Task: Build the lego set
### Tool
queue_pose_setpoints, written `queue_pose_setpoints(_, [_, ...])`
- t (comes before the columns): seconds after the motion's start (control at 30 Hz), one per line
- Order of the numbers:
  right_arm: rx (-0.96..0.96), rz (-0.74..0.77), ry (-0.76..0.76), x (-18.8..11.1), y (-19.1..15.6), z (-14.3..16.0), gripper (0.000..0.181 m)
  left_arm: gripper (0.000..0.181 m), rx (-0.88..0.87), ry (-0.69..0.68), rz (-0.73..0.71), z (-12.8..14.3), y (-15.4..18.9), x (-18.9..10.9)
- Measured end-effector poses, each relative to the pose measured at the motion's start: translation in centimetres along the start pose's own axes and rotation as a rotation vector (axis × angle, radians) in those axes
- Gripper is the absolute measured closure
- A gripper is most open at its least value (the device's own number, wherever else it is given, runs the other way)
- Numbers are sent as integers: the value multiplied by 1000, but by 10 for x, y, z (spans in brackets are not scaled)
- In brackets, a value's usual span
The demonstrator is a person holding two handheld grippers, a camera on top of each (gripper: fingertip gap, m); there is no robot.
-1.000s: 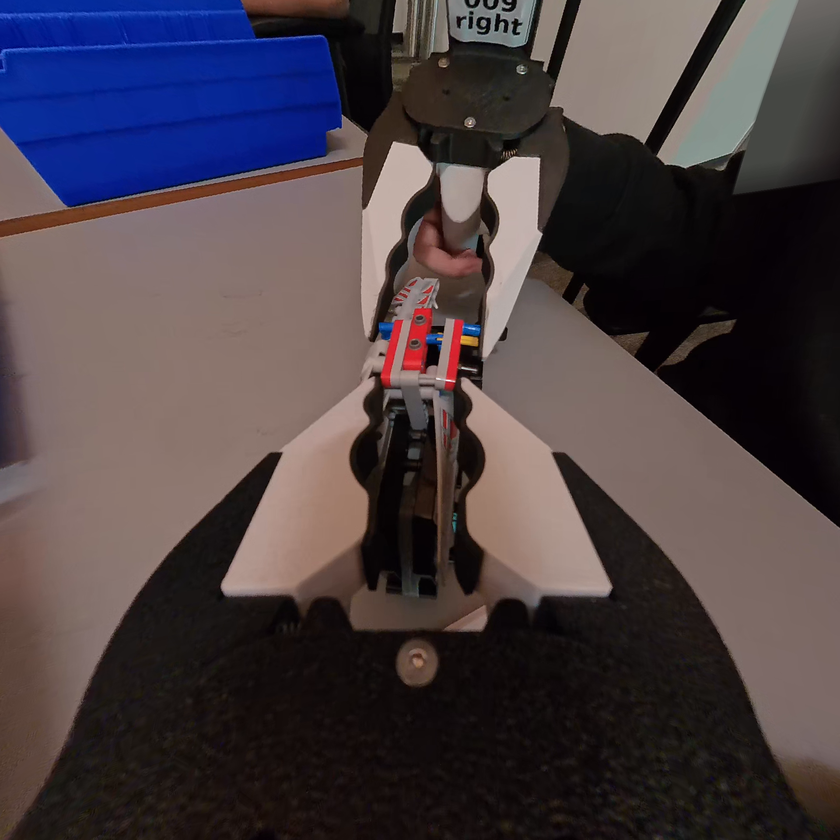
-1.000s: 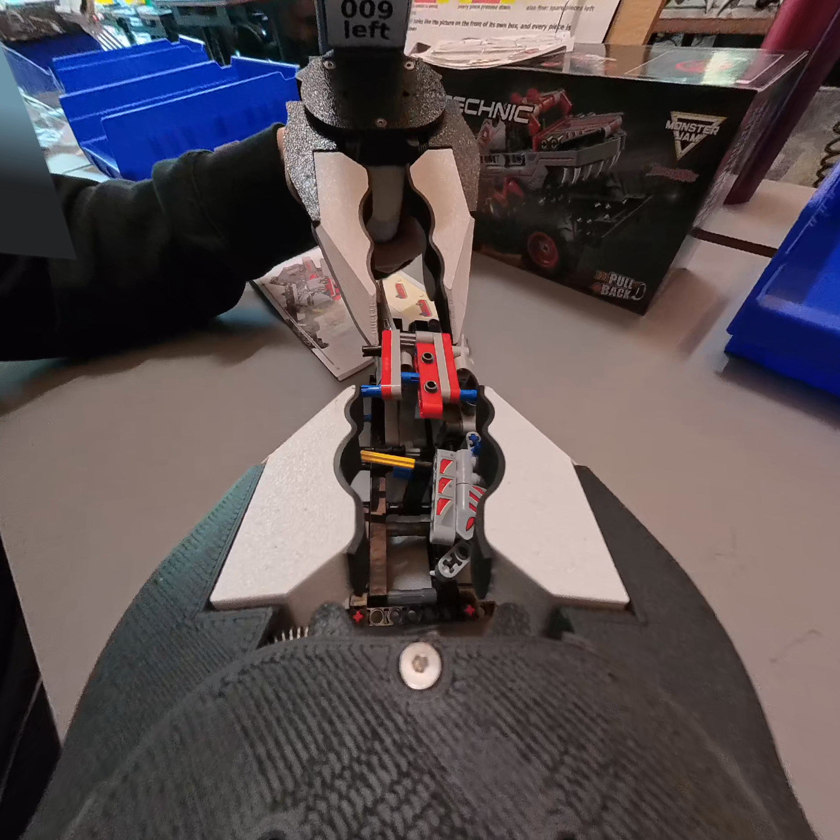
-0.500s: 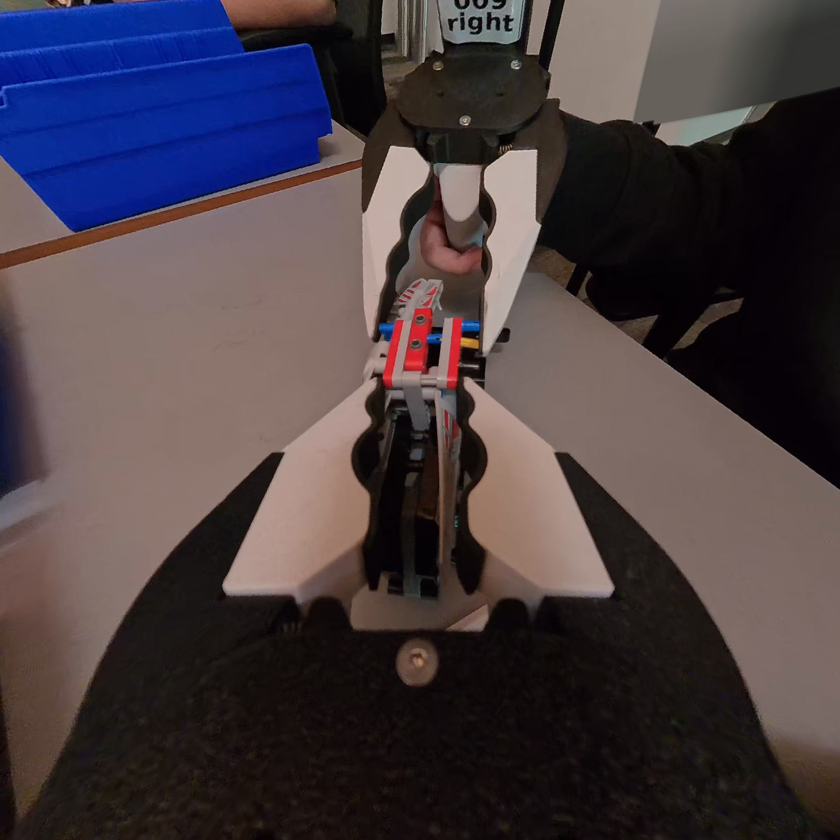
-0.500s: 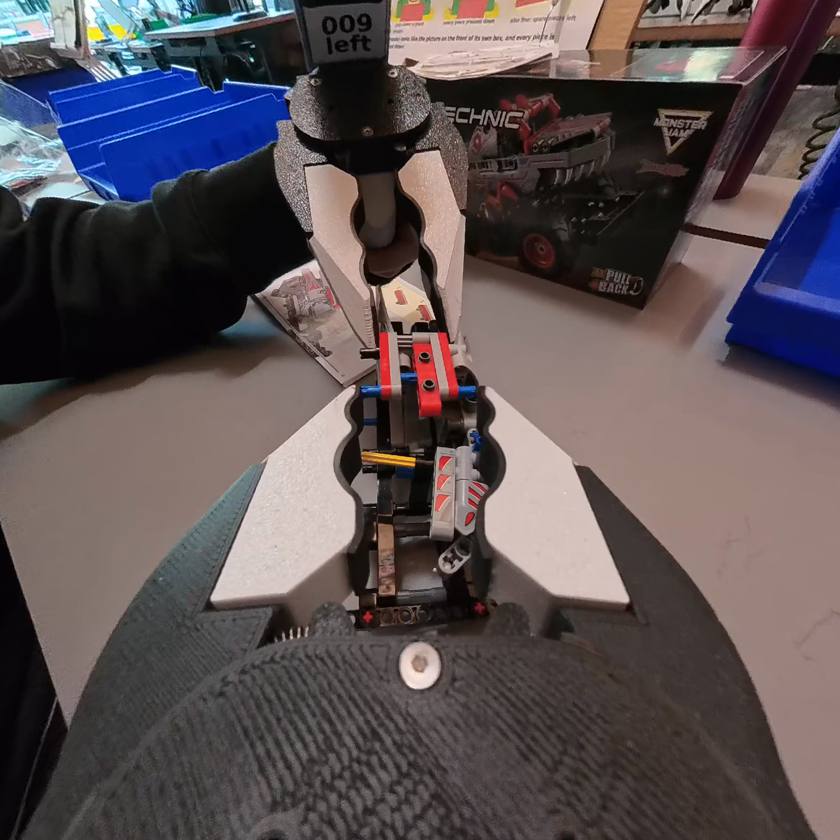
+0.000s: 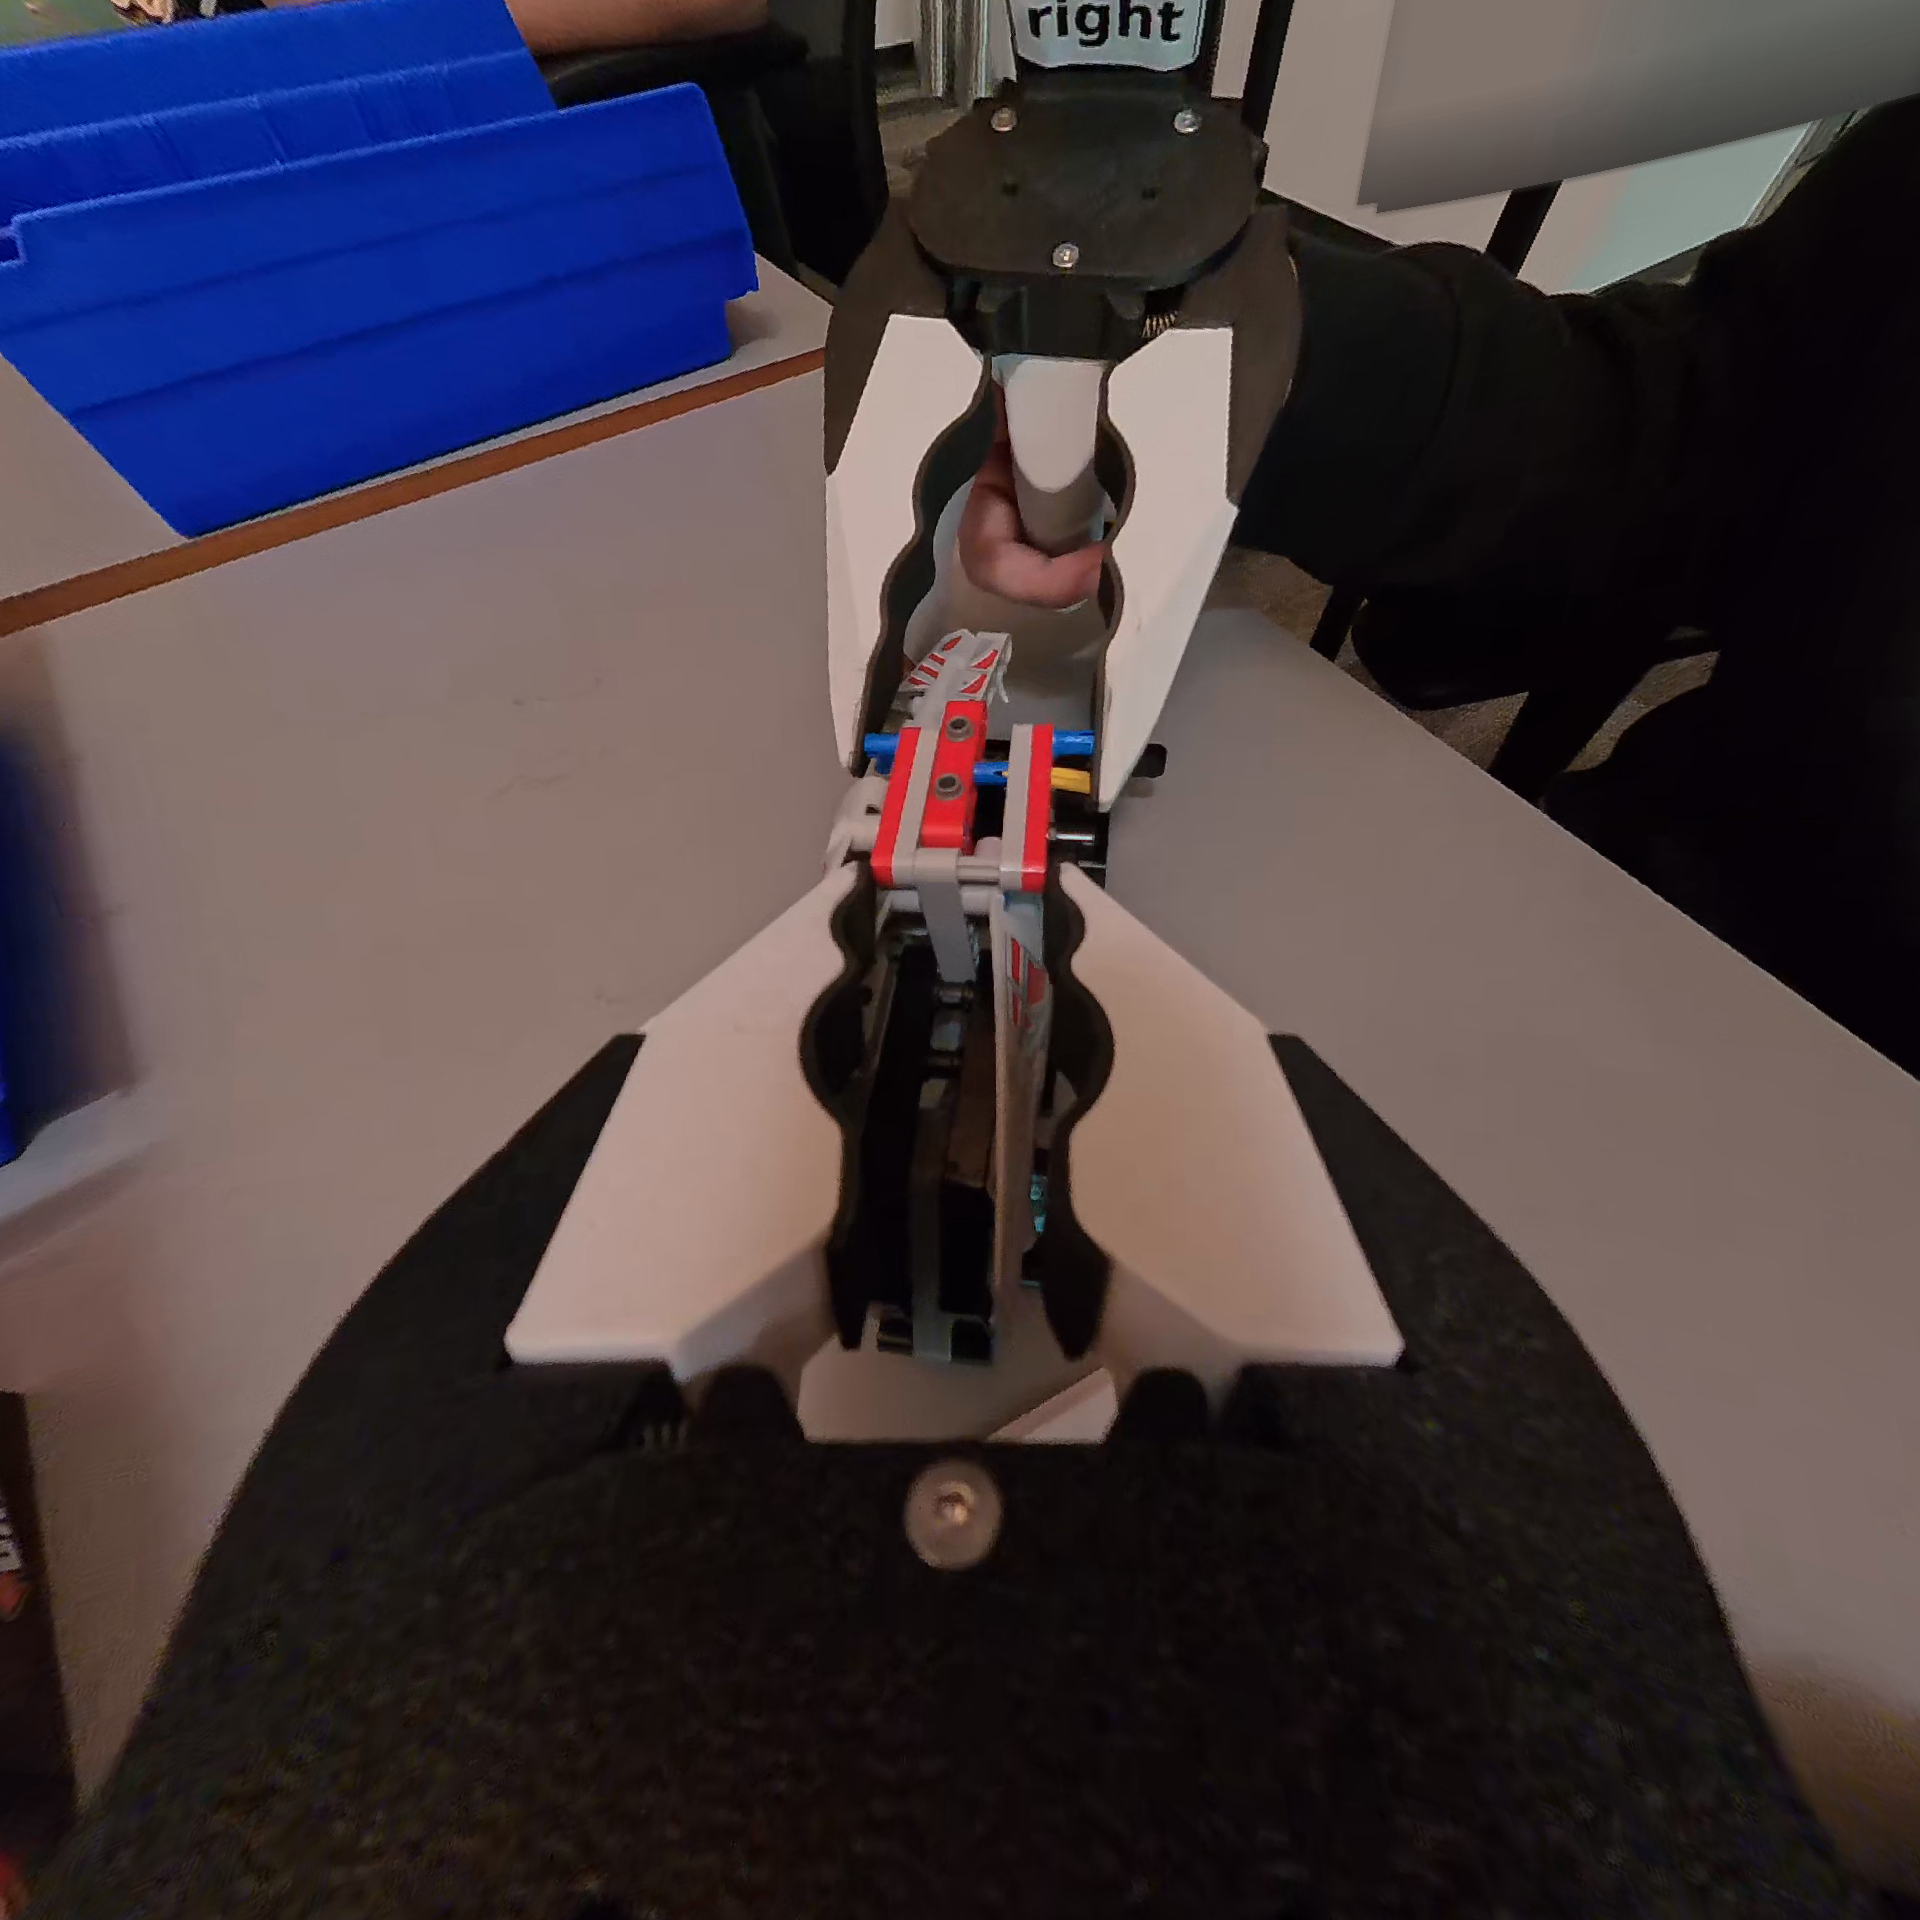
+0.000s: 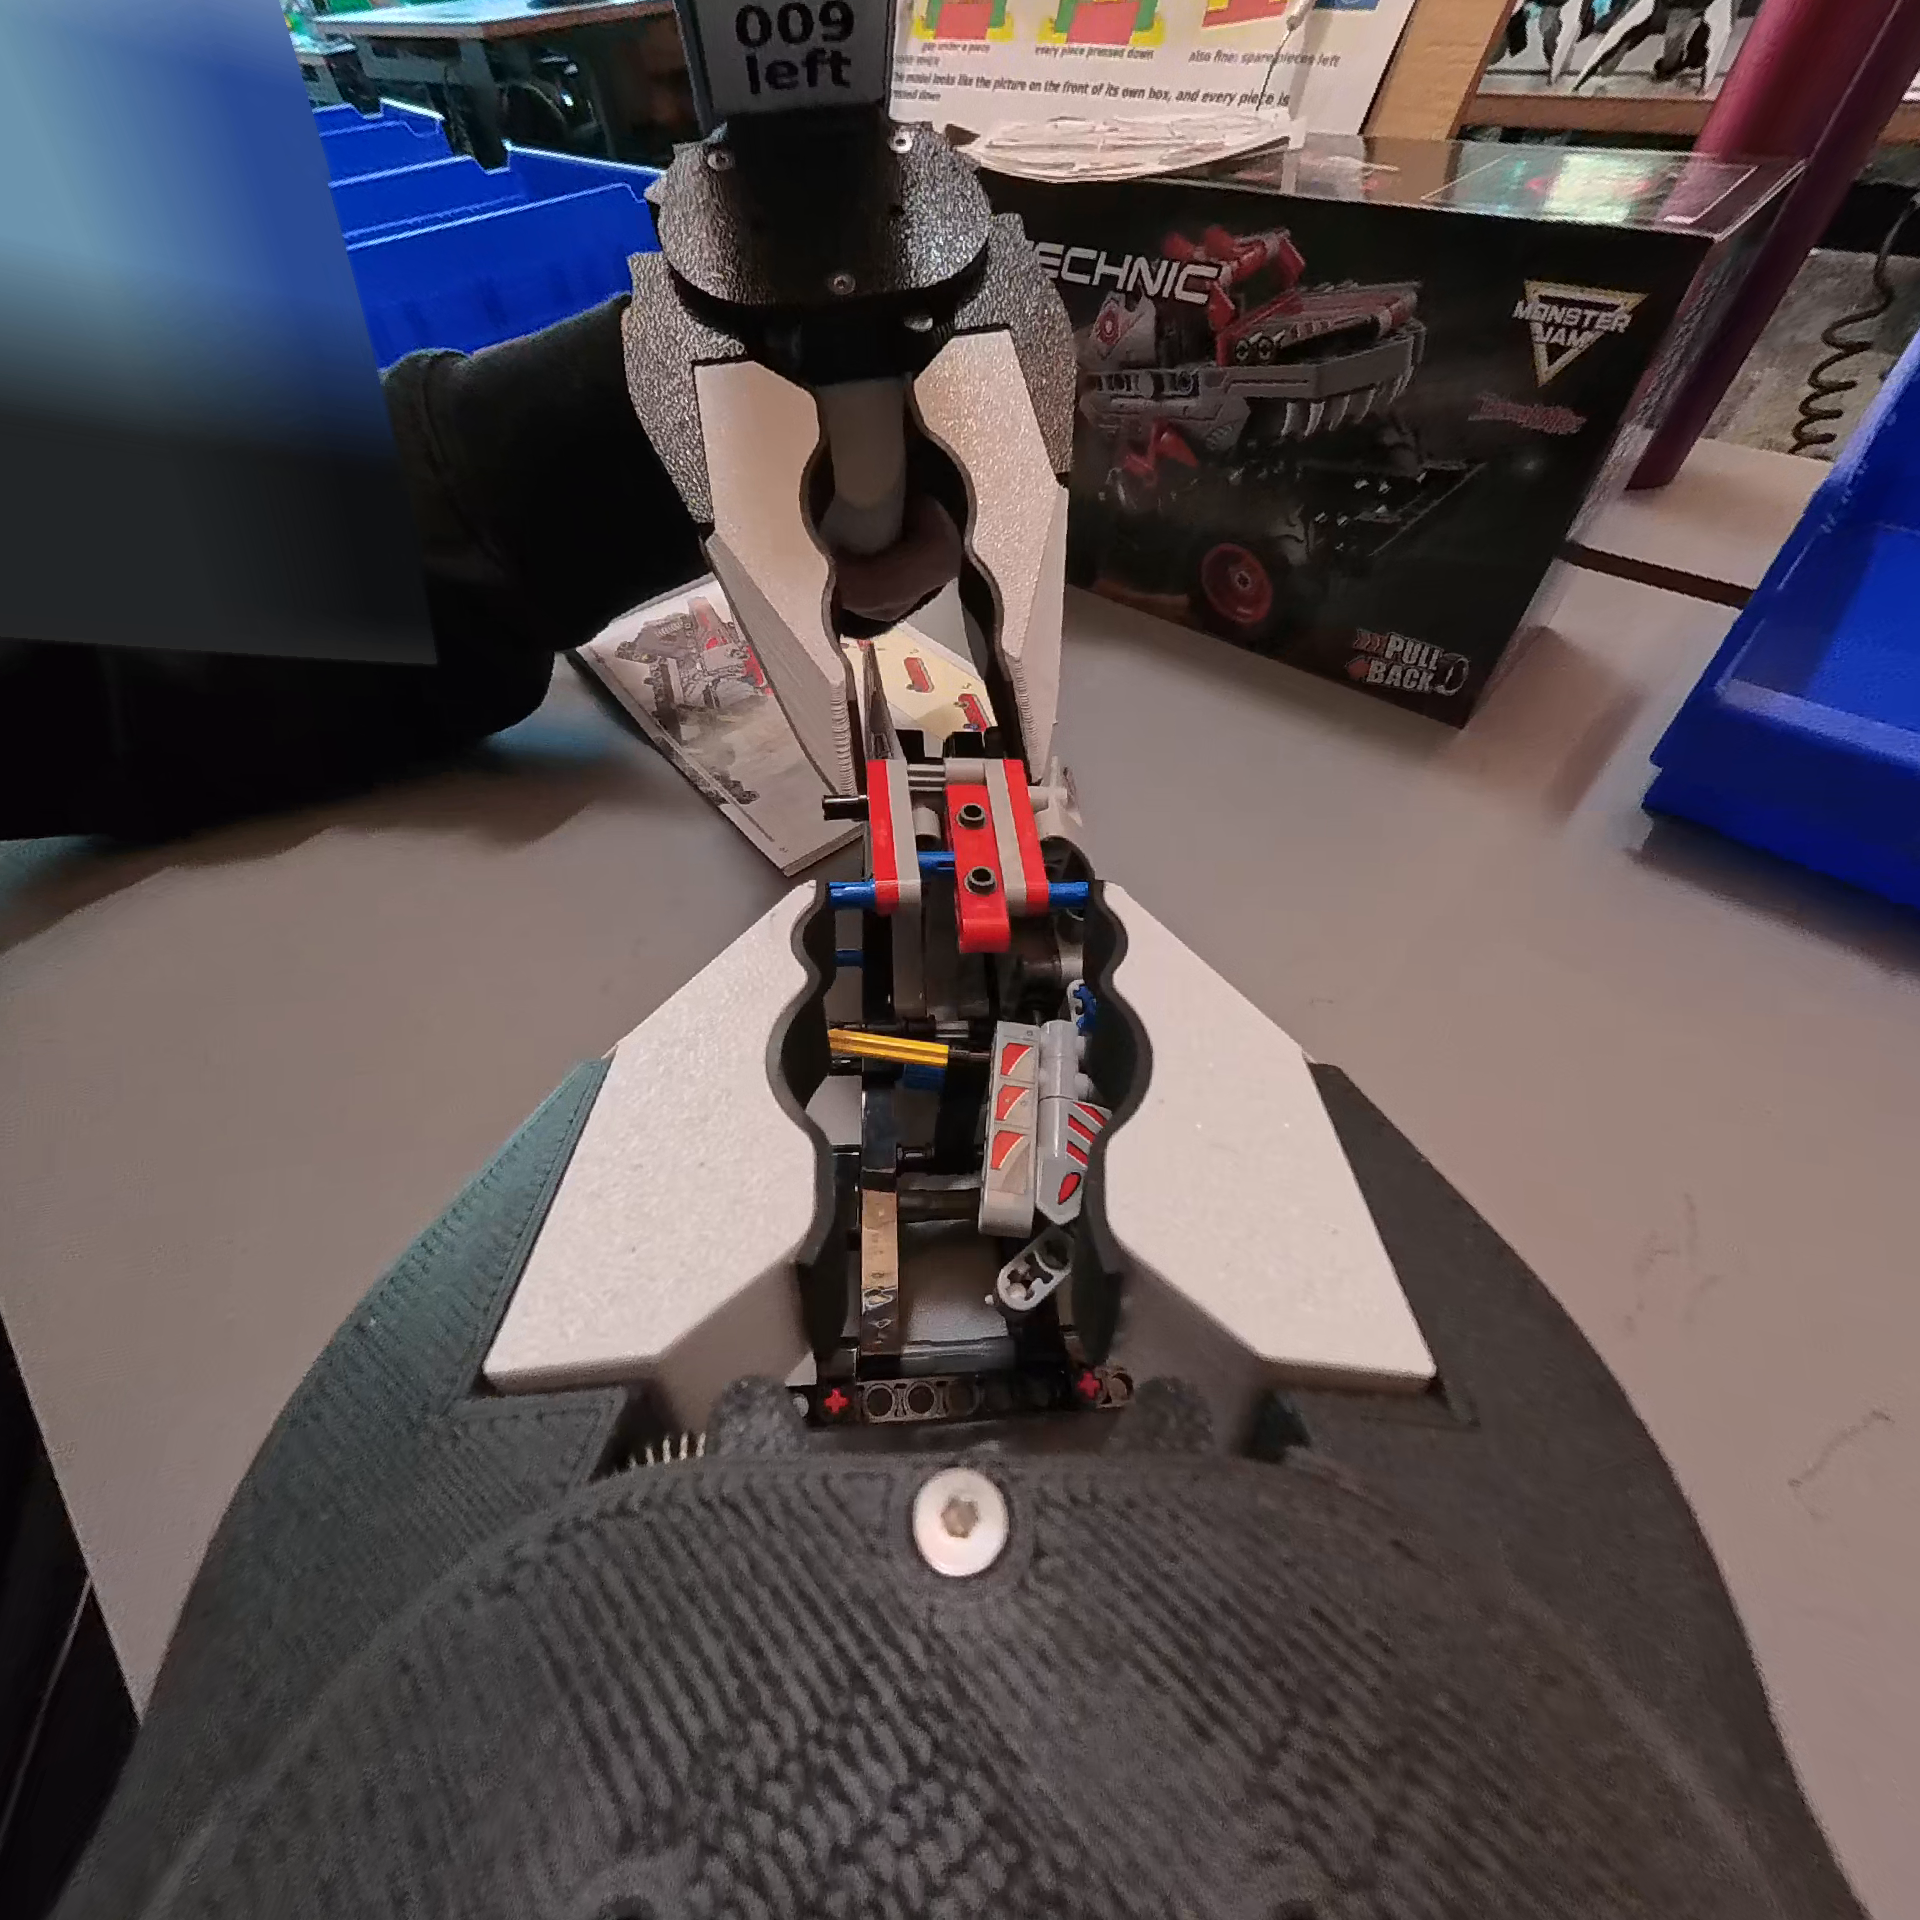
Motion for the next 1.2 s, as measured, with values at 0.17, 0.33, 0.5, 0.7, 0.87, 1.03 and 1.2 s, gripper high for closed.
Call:
queue_pose_setpoints(0.17, [9,8,-2,0,1,0,135,150,-4,6,2,0,-1,0])
queue_pose_setpoints(0.33, [-9,17,-1,1,1,0,135,151,-5,5,5,0,-1,0])
queue_pose_setpoints(0.5, [-32,29,-10,2,1,1,134,153,-20,7,9,0,-3,-1])
queue_pose_setpoints(0.7, [-45,29,-31,3,0,1,135,153,-12,-11,1,0,-2,-1])
queue_pose_setpoints(0.87, [-60,34,-47,3,0,1,136,154,-1,-18,-6,0,-2,-1])
queue_pose_setpoints(1.03, [-32,29,-20,3,0,-1,134,153,-3,-16,-4,0,-2,-1])
queue_pose_setpoints(1.2, [2,10,58,3,-1,-11,152,153,-10,-17,6,0,0,1])
Point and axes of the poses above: each gripper's, where its closed fingertips meet, x out along the fingers, z out of its underside, y = z × x across the jaws, the point moved 3 cm from there along -x, back along the fingers, and after that the axes turned 14 degrees about -x, right-handed, at the moved point
